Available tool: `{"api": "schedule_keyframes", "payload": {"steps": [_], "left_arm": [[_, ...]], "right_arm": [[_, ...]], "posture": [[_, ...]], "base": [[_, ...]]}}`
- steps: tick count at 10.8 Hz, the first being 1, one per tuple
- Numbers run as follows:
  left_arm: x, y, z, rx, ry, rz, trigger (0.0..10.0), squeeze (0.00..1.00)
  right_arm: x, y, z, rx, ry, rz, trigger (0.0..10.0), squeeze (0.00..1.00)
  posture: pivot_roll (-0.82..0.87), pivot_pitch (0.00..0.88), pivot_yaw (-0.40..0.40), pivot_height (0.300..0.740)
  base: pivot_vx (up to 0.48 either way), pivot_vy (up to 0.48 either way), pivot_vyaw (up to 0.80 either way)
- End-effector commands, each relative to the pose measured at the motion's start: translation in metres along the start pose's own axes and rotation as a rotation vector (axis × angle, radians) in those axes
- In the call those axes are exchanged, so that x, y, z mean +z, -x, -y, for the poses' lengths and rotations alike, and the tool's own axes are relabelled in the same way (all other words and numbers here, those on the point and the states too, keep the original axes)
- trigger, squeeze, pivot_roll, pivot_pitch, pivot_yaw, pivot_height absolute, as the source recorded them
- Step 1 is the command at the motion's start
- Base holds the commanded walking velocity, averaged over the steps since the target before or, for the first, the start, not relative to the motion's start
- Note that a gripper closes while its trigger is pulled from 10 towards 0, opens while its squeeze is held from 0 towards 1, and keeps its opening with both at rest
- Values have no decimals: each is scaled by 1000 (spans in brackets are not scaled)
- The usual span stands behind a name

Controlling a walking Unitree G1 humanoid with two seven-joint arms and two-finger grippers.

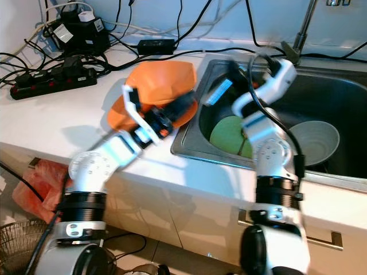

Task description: Kitchen organization

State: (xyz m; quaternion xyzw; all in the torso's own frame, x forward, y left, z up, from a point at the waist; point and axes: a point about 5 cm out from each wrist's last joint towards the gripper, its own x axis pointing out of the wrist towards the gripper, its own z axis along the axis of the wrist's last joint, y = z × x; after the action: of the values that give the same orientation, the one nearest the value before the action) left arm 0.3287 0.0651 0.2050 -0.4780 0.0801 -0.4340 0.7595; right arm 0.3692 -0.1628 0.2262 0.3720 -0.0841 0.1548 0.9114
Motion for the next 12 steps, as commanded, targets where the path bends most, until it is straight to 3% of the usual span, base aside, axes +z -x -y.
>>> {"api": "schedule_keyframes", "payload": {"steps": [1,3,5,6,9,11,12], "left_arm": [[-4,3,-1,15,-38,-39,10000,1000],[-8,4,-2,43,-114,-63,10000,1000],[-16,2,-3,86,-322,-165,10000,1000],[-22,2,-4,94,-380,-218,10000,1000],[-39,5,-9,102,-481,-356,10000,1000],[-39,6,-12,111,-527,-364,10000,1000],[-36,7,-14,138,-607,-371,10000,898]], "right_arm": [[6,-2,10,-73,40,30,0,0],[9,1,34,-203,145,18,0,0],[-8,10,71,-390,371,-157,0,0],[-15,16,82,-448,429,-220,0,0],[-31,26,98,-509,607,-343,0,0],[-38,27,98,-508,670,-361,0,0],[-40,29,100,-517,681,-365,0,0]], "posture": [[98,55,100,740],[97,57,99,740],[98,57,100,740],[104,58,100,740],[102,60,109,740],[103,62,109,740],[103,62,109,740]], "base": [[0,0,0],[0,0,0],[0,0,0],[0,0,0],[0,0,0],[0,0,0],[0,0,0]]}}
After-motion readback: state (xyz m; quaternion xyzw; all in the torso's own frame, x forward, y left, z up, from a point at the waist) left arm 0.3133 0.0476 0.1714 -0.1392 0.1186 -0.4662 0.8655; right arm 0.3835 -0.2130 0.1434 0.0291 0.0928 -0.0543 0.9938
